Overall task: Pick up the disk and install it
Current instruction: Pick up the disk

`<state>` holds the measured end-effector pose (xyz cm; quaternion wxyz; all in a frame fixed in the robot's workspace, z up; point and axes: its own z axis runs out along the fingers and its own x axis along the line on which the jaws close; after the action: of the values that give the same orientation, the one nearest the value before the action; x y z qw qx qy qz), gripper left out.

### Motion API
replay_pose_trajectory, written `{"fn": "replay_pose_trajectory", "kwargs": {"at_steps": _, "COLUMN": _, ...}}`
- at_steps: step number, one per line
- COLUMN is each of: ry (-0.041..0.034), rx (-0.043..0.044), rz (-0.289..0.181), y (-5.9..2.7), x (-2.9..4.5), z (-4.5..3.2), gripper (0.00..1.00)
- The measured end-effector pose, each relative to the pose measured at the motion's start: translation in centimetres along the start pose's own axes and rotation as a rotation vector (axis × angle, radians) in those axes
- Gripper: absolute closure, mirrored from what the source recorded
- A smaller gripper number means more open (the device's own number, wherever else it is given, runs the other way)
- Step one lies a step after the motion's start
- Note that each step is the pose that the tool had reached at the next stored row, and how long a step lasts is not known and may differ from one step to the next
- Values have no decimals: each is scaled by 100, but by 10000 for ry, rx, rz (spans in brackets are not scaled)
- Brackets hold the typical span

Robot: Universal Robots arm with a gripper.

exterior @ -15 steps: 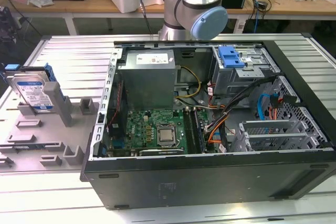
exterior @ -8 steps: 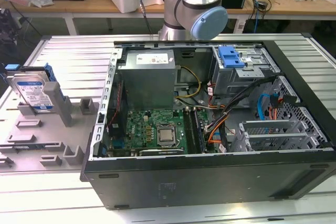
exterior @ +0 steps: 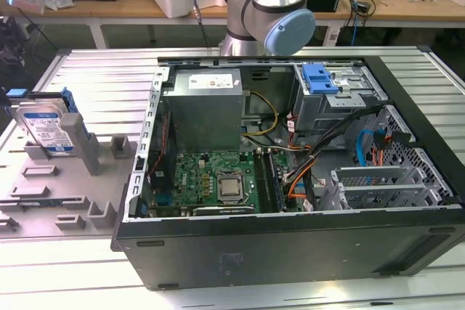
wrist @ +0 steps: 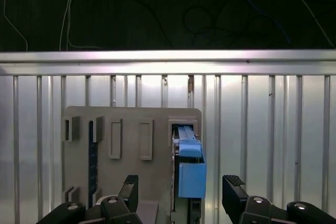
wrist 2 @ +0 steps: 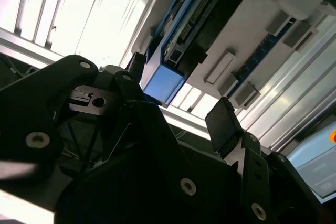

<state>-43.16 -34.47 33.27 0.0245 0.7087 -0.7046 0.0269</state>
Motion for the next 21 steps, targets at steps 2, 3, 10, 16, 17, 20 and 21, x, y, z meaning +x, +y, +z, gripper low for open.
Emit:
{"fn": "replay_pose_trajectory", "kwargs": {"at_steps": 2, "ry": 1, "rx": -2, "rz": -2, "y": 0, "x": -1, "z": 21, "gripper": 26}}
{"fn": "replay_pose_trajectory", "kwargs": {"at_steps": 3, "ry": 0, "rx": -1, "rz": -2, "y": 0, "x": -1, "z": 32, "gripper": 26}}
{"fn": "replay_pose_trajectory", "kwargs": {"at_steps": 10, "ry": 0, "rx": -1, "rz": -1, "y": 0, "x": -42, "z": 99, "gripper": 26}}
{"fn": "replay_pose_trajectory", "kwargs": {"at_steps": 16, "ry": 0, "rx": 2, "rz": -2, "y": 0, "x": -52, "z": 162, "gripper": 26}}
{"fn": "replay_pose_trajectory", "kwargs": {"at_steps": 17, "ry": 1, "rx": 2, "rz": -2, "y": 0, "x": -53, "z": 178, "gripper": 26}}
{"fn": "replay_pose_trajectory", "kwargs": {"at_steps": 20, "ry": 2, "rx": 10, "rz": -1, "y": 6, "x": -55, "z": 217, "gripper": 26}}
{"fn": "replay_pose_trajectory", "kwargs": {"at_steps": 21, "ry": 1, "rx": 17, "rz": 1, "y": 13, "x": -57, "z": 227, "gripper": 26}}
